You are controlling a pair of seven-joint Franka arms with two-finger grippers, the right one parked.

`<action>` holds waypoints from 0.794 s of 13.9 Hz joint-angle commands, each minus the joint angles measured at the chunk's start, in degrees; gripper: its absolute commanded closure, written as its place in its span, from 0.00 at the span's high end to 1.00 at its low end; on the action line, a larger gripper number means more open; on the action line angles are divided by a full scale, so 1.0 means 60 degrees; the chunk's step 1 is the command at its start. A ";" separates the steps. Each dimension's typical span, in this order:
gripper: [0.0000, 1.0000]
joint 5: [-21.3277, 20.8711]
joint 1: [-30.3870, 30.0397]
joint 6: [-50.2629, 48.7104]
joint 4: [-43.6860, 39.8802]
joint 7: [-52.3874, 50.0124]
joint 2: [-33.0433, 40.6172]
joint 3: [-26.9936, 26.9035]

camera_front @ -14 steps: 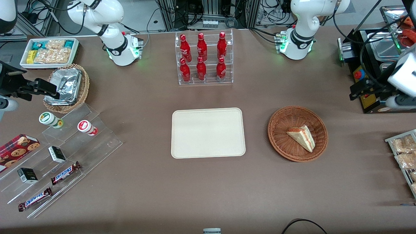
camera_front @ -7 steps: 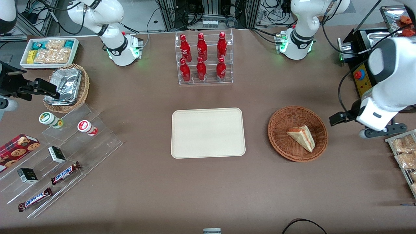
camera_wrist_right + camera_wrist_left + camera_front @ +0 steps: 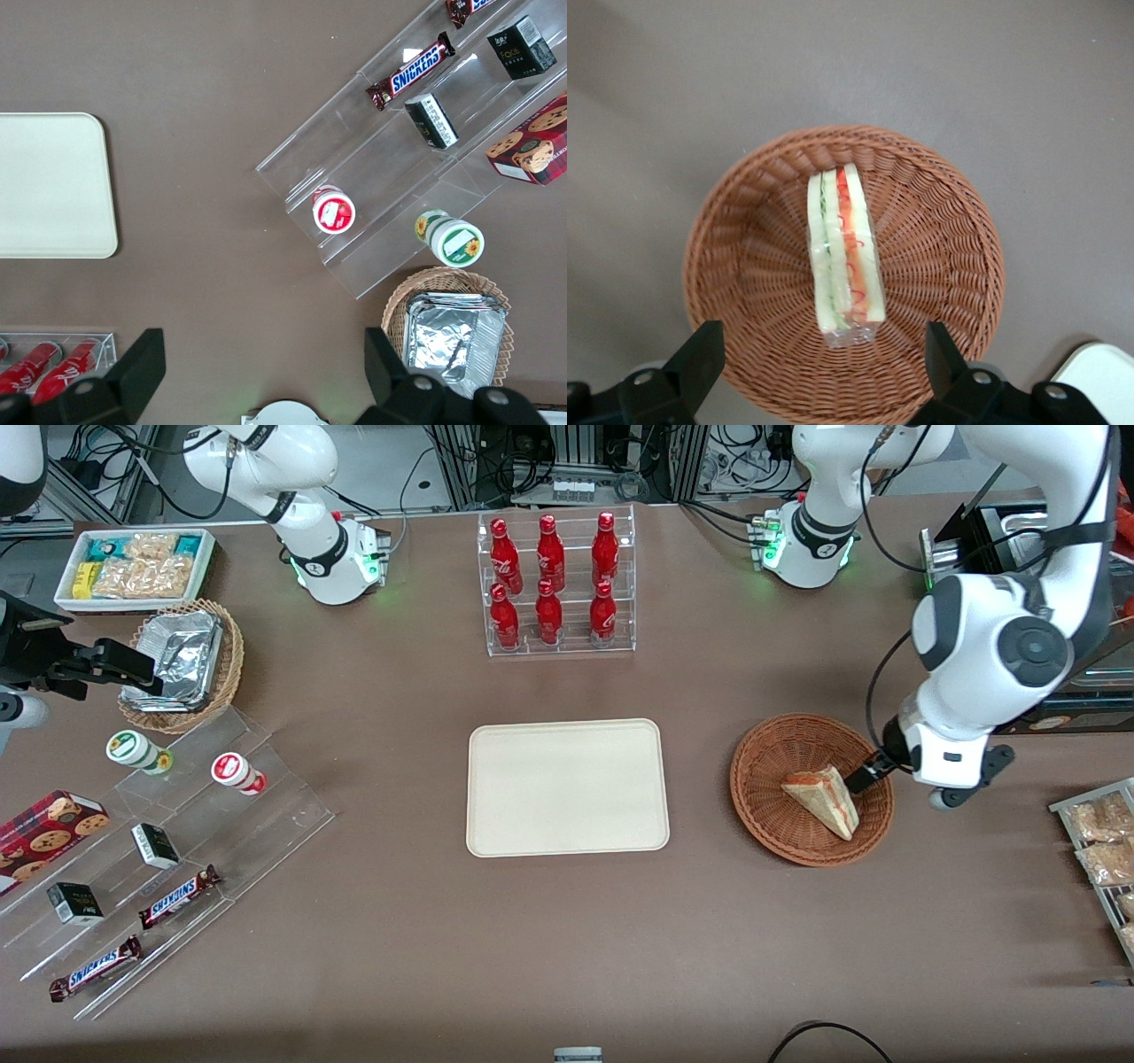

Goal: Place sandwich from basket to tray
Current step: 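Lower the left gripper and close it on the wrapped sandwich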

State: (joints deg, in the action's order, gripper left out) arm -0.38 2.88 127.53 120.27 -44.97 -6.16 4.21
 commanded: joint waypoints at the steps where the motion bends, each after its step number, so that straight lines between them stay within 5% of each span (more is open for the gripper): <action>1: 1.00 -0.0141 0.0017 0.0963 0.0900 -0.0837 0.0148 0.0075; 11: 1.00 -0.0156 0.0032 0.2693 0.0976 -0.1410 -0.1477 0.0177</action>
State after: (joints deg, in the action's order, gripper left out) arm -0.38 2.88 141.25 126.09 -51.66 -13.89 5.07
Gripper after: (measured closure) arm 0.000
